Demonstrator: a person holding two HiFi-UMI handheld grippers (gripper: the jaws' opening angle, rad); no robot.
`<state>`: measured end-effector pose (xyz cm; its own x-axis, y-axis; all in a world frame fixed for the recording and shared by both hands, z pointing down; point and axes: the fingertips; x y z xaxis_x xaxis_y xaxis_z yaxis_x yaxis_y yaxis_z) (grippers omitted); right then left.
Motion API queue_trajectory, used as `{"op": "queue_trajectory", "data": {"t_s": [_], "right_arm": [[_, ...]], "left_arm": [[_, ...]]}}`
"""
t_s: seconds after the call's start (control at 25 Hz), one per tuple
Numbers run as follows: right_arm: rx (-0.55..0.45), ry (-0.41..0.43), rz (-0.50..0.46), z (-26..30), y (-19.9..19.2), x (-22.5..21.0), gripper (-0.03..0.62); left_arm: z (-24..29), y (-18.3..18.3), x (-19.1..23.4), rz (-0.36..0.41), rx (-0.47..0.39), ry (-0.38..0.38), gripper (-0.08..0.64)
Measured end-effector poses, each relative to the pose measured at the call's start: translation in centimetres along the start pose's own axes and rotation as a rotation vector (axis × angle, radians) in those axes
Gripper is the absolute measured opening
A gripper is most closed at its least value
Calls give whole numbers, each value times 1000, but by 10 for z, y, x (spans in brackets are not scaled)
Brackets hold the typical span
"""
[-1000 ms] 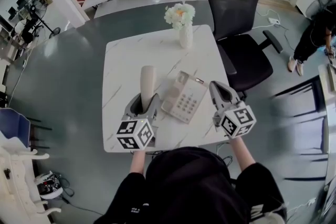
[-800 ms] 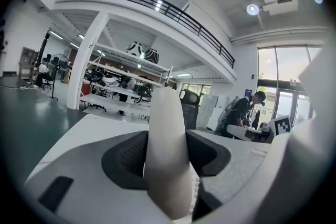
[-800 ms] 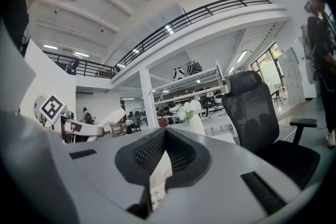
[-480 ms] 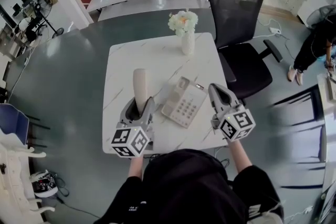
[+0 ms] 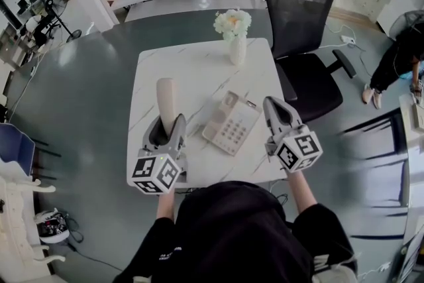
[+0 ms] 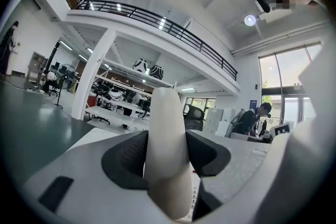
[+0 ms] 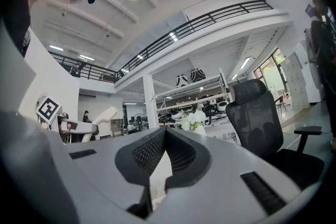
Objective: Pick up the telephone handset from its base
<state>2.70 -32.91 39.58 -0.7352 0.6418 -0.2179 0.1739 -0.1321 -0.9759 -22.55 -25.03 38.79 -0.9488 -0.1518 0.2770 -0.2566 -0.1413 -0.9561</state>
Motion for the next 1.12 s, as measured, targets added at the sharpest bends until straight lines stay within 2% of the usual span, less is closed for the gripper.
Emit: {"op": "queue_trajectory", "data": {"t_s": [1.12], "right_arm": [[-28, -67, 7, -19, 9, -15, -8]], "left_arm": [[-9, -4, -5, 23, 24, 23, 209]]}}
Point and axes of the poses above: the fingertips, and each gripper's own axes: z forward along the fingers, x to its left, y out of its top, and after that the axes turned 2 degrees about z, right-handed
